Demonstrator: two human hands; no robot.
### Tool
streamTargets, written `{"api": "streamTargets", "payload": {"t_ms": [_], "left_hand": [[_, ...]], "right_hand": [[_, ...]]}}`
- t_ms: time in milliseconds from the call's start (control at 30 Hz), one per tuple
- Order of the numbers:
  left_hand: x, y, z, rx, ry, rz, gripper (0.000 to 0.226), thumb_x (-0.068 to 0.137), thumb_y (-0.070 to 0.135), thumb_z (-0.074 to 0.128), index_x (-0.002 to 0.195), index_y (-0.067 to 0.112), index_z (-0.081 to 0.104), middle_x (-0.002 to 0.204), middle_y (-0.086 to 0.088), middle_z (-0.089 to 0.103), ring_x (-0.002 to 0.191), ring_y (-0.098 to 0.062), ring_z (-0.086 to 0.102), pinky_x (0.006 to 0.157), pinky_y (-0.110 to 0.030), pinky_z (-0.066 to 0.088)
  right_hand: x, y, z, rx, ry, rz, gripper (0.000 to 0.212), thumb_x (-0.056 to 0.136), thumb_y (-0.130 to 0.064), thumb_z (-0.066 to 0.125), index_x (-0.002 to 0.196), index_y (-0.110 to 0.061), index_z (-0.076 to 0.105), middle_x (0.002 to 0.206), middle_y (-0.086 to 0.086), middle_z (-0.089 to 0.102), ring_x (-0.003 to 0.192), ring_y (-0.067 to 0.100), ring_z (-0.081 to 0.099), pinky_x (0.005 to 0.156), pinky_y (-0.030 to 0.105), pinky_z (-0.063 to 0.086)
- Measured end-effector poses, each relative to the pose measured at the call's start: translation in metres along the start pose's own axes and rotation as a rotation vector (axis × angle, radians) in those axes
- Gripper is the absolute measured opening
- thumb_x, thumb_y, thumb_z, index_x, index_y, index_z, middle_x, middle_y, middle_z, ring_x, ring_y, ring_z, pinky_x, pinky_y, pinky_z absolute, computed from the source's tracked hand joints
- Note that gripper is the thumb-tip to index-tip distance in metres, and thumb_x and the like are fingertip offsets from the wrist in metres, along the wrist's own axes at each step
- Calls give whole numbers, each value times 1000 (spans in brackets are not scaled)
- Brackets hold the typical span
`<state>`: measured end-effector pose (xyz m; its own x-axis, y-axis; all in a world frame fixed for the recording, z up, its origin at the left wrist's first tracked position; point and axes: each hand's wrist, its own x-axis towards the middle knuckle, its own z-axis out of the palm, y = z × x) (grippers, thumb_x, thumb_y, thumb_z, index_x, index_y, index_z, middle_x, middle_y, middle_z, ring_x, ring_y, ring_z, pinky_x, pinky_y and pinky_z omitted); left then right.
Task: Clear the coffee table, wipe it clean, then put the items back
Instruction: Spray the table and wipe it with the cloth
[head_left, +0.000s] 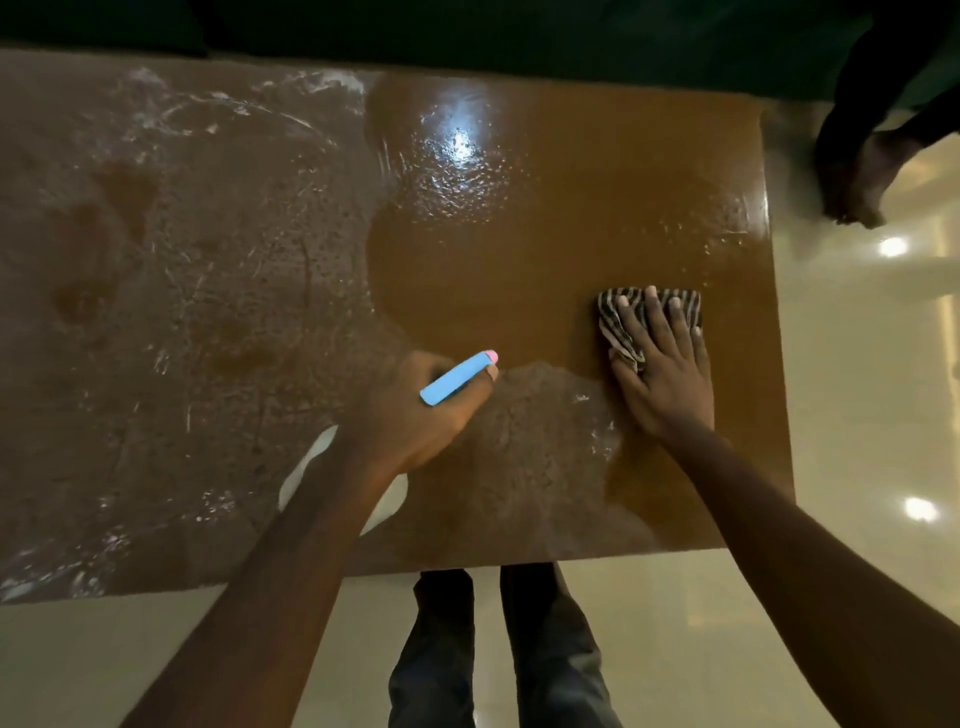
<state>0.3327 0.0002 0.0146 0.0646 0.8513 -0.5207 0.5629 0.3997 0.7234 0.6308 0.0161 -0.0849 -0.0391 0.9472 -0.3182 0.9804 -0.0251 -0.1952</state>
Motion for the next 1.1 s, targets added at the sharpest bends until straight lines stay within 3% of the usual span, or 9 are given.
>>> {"api": "streamTargets", "payload": {"t_ms": [100, 200, 367, 533, 700, 800, 900, 1033, 1100], "left_hand": [[-7, 0, 10, 100, -18, 40, 48, 89, 57, 57, 77, 12, 67, 62, -11, 60, 59, -29, 60, 55, -39, 47], [-13, -10, 13, 137, -8, 33, 52, 87, 61, 56, 64, 14, 60, 52, -3, 52, 48, -23, 52, 50, -34, 42], [-20, -23, 7, 46, 55, 56, 54, 89, 58, 57, 61, 12, 57, 50, -6, 52, 44, -22, 50, 47, -33, 42], [-27, -26, 2, -31, 110, 48, 47, 89, 53, 59, 67, 11, 61, 56, -12, 57, 51, -31, 57, 47, -39, 46], [-29, -23, 7, -64, 125, 37, 42, 88, 55, 59, 68, 18, 62, 62, -12, 61, 56, -33, 59, 49, -43, 51], [-32, -17, 13, -42, 134, 44, 38, 88, 54, 58, 68, 22, 62, 65, -8, 65, 59, -28, 63, 51, -41, 54], [-35, -17, 21, -33, 137, 39, 33, 88, 52, 59, 70, 25, 61, 67, -6, 66, 61, -28, 64, 53, -40, 55], [-40, -17, 34, -18, 117, 29, 36, 87, 53, 59, 72, 20, 62, 68, -11, 65, 62, -31, 64, 58, -47, 56], [-43, -16, 38, 13, 144, 51, 34, 88, 50, 58, 69, 22, 59, 68, -10, 65, 60, -25, 63, 58, -39, 56]], "right_hand": [[-20, 6, 5, 49, 18, 80, 61, 98, -60, 21, 155, -49, 0, 165, -15, -8, 151, 10, -16, 122, 37, -8], [-27, 1, 10, 88, 50, 180, 61, 98, -60, 20, 155, -48, 2, 165, -13, -8, 151, 12, -15, 123, 43, -5], [-11, -53, 21, 105, 53, 344, 64, 100, -61, 24, 157, -43, 0, 167, -6, -10, 153, 19, -15, 123, 48, -6], [-40, -111, 45, -22, -7, -77, 65, 99, -61, 23, 156, -45, -2, 166, -8, -12, 153, 20, -14, 121, 45, -10], [-92, -48, 56, -182, -119, -382, 68, 95, -69, 18, 157, -45, 0, 166, -8, -5, 154, 21, -7, 122, 51, 2], [-108, 5, 42, -184, -98, -256, 67, 95, -70, 9, 157, -44, 0, 167, -6, 2, 154, 18, -7, 124, 48, 2], [-92, 26, 25, -132, -65, -70, 68, 96, -69, 8, 157, -43, -3, 167, -6, -3, 154, 18, -9, 124, 47, 3], [-50, -16, 25, -32, 29, 192, 68, 97, -66, 17, 157, -42, -4, 168, -4, -7, 153, 22, -11, 123, 48, -2], [-47, -44, 33, -36, 33, 137, 69, 97, -64, 23, 157, -41, -2, 168, -2, -7, 153, 23, -10, 122, 46, -6]]}}
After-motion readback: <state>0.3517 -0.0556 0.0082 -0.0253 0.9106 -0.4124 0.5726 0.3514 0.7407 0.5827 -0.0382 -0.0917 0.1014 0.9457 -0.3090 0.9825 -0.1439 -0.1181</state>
